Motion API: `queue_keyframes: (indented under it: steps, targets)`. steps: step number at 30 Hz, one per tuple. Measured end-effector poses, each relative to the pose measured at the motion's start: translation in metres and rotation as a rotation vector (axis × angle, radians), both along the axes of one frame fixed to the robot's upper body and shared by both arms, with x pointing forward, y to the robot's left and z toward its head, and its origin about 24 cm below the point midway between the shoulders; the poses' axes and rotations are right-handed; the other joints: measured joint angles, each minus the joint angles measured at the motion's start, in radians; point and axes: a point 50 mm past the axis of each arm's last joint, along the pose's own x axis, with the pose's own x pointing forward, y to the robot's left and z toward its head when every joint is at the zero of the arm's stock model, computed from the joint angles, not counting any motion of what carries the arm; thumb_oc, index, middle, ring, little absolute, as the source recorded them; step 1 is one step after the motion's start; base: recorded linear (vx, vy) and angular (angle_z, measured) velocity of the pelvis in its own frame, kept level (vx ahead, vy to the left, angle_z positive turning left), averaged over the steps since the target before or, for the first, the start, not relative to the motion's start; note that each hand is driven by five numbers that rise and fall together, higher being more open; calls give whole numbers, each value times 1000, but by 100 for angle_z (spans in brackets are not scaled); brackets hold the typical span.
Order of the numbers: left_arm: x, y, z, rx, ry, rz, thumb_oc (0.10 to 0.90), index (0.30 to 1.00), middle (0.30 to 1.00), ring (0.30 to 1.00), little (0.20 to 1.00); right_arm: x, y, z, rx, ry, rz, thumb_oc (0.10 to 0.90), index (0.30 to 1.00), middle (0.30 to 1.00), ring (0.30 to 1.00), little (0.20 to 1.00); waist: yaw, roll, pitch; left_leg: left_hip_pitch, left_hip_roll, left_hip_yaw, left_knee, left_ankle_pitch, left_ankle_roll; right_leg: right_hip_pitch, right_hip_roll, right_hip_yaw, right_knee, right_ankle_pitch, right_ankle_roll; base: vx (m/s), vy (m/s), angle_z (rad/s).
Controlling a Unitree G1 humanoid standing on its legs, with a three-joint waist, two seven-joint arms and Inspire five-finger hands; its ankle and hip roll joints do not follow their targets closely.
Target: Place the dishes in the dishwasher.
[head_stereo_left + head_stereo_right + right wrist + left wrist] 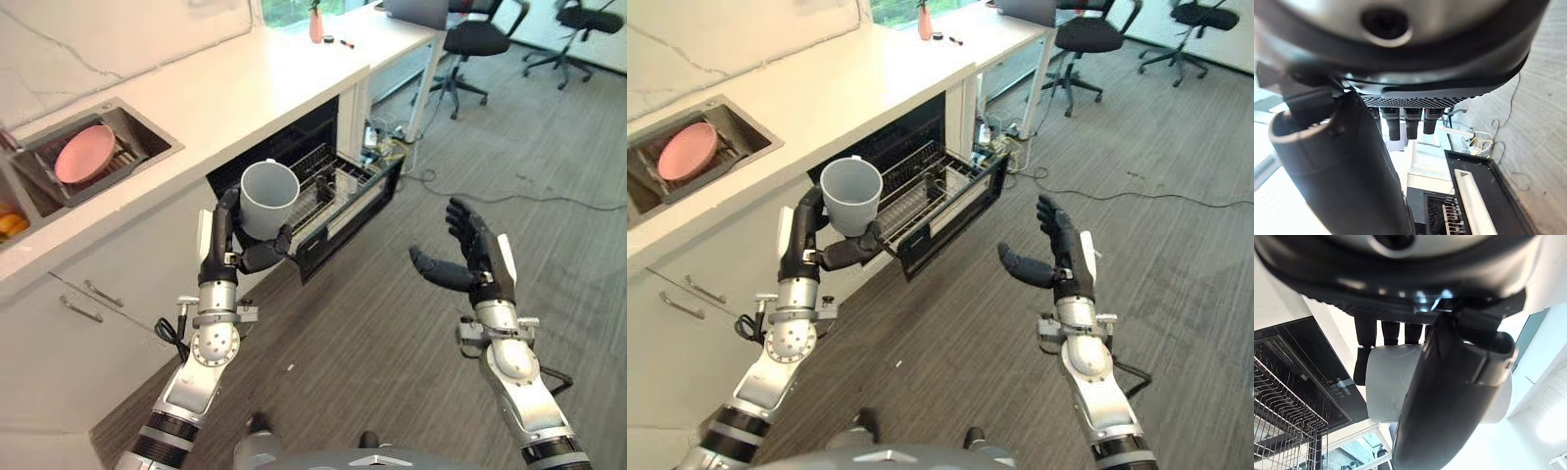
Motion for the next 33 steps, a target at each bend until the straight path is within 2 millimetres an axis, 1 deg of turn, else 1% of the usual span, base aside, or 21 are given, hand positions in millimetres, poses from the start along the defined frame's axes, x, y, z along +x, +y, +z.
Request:
queue_keyframes:
  steps: [1, 5, 8, 10, 13, 14, 15, 16, 17, 18, 19, 22, 23, 24, 25, 26, 27, 28, 29, 30, 33]
  targets:
    - [0, 1, 1, -6, -11, 16, 400, 300, 300, 300, 300, 5, 5, 6, 3, -26, 14, 800, 900, 900, 900, 900, 9, 18, 3, 0, -21, -2, -36, 1, 1, -1, 16, 4, 0, -3, -2, 203, 119, -37]
    - [-2, 14, 7, 13, -59, 108, 400, 300, 300, 300, 300, 9, 20, 19, -5, -109, 85, 800, 900, 900, 900, 900, 37, 55, -8, 73, -14, -84, -125, 28, 104, 7, 79, 44, 1, -17, 12, 147, 113, -28]
    - [0, 18, 11, 20, -72, 120, 400, 300, 300, 300, 300, 8, 23, 22, 23, -126, 87, 800, 900, 900, 900, 900, 21, 8, 15, 89, -55, -89, -125, 7, 142, 32, 37, 25, 3, -29, 29, 141, 189, 16]
    - [0, 18, 10, 21, -71, 120, 400, 300, 300, 300, 300, 7, 27, 26, 37, -146, 103, 800, 900, 900, 900, 900, 22, 1, 17, 105, -82, -88, -125, -7, 162, 38, 8, 29, 24, -41, 47, 57, 164, 5]
    - [0, 19, 12, 30, -76, 121, 400, 300, 300, 300, 300, 7, 35, 27, 45, -149, 153, 800, 900, 900, 900, 900, 29, 11, 24, 144, -96, -84, -125, -36, 189, -12, -26, 48, 201, -93, 102, 69, 258, -2]
    - [2, 18, 12, 32, -77, 115, 400, 300, 300, 300, 300, 6, 35, 27, 49, -151, 163, 800, 900, 900, 900, 900, 24, 28, 37, 158, -102, -90, -120, -46, 207, -103, -47, 71, 424, -114, 123, 70, 213, 1]
    - [2, 18, 12, 32, -77, 115, 400, 300, 300, 300, 300, 6, 35, 27, 49, -151, 163, 800, 900, 900, 900, 900, 24, 28, 37, 158, -102, -90, -120, -46, 207, -103, -47, 71, 424, -114, 123, 139, 208, 53]
    - [5, 11, 14, 55, -79, 61, 400, 300, 300, 300, 300, -3, 33, 23, 103, -135, 151, 800, 900, 900, 900, 900, -5, 25, 41, 182, -124, -139, -119, -53, 235, -217, -87, 112, 678, -145, 156, 110, 139, 52]
    - [5, 10, 15, 59, -83, 55, 400, 300, 300, 300, 300, -4, 34, 22, 107, -132, 158, 800, 900, 900, 900, 900, -4, 24, 41, 187, -137, -138, -117, -72, 249, -259, -95, 141, 714, -168, 163, 110, 139, 62]
    - [6, 8, 17, 57, -86, 50, 400, 300, 300, 300, 300, -4, 38, 22, 116, -134, 173, 800, 900, 900, 900, 900, -14, 17, 38, 184, -142, -158, -114, -67, 247, -300, -46, 225, 714, -200, 148, 99, -4, 63]
    - [9, 6, 20, 80, -95, 23, 400, 300, 300, 300, 300, -7, 40, 22, 126, -132, 180, 800, 900, 900, 900, 900, -42, 20, 39, 174, -141, -194, -117, -56, 244, -315, 11, 296, 659, -211, 140, 143, -24, 72]
    - [11, 6, 23, 105, -98, 0, 400, 300, 300, 300, 300, -7, 42, 22, 130, -134, 196, 800, 900, 900, 900, 900, -30, 13, 36, 186, -152, -191, -122, -74, 242, -352, 32, 269, 507, -214, 130, 87, -96, 13]
    - [17, 5, 27, 117, -111, -1, 400, 300, 300, 300, 300, -6, 47, 22, 159, -131, 219, 800, 900, 900, 900, 900, -27, 3, 33, 185, -168, -179, -122, -77, 239, -343, 5, 231, 250, -132, 131, 27, -22, 5]
    - [17, 5, 27, 117, -111, -1, 400, 300, 300, 300, 300, -6, 47, 22, 159, -131, 219, 800, 900, 900, 900, 900, -27, 3, 33, 185, -168, -179, -122, -77, 239, -343, 5, 231, 250, -132, 131, 121, -78, 10]
    - [22, 2, 23, 129, -90, -8, 400, 300, 300, 300, 300, -6, 52, 20, 153, -117, 249, 800, 900, 900, 900, 900, -28, -3, 30, 198, -176, -179, -122, -84, 247, -331, -35, 212, 165, -42, 137, 94, -56, 5]
    - [22, 2, 23, 129, -90, -8, 400, 300, 300, 300, 300, -6, 52, 20, 153, -117, 249, 800, 900, 900, 900, 900, -28, -3, 30, 198, -176, -179, -122, -84, 247, -331, -35, 212, 165, -42, 137, 162, -75, 7]
    - [22, -5, 14, 156, -47, -31, 400, 300, 300, 300, 300, -8, 56, 17, 116, -89, 309, 800, 900, 900, 900, 900, -28, -5, 28, 253, -161, -187, -123, -112, 219, -227, -29, 244, 115, 22, 134, 68, -20, 2]
    - [22, -5, 14, 156, -47, -31, 400, 300, 300, 300, 300, -8, 56, 17, 116, -89, 309, 800, 900, 900, 900, 900, -28, -5, 28, 253, -161, -187, -123, -112, 219, -227, -29, 244, 115, 22, 134, 139, -92, 3]
    - [21, -11, 13, 162, -46, -54, 400, 300, 300, 300, 300, -8, 59, 17, 121, -87, 326, 800, 900, 900, 900, 900, -22, -26, 6, 285, -145, -186, -122, -133, 186, -113, -12, 264, 35, 67, 114, 137, -119, -29]
    - [20, -10, 16, 177, -61, -61, 400, 300, 300, 300, 300, -1, 66, 22, 138, -114, 346, 800, 900, 900, 900, 900, -12, -48, -20, 296, -139, -157, -123, -149, 163, -83, 1, 286, -7, 52, 49, 137, -119, -29]
    - [20, -11, 16, 174, -58, -63, 400, 300, 300, 300, 300, 8, 72, 26, 166, -130, 361, 800, 900, 900, 900, 900, -21, -30, -29, 301, -113, -129, -123, -149, 157, -82, 32, 282, -2, 63, 33, 75, -57, -36]
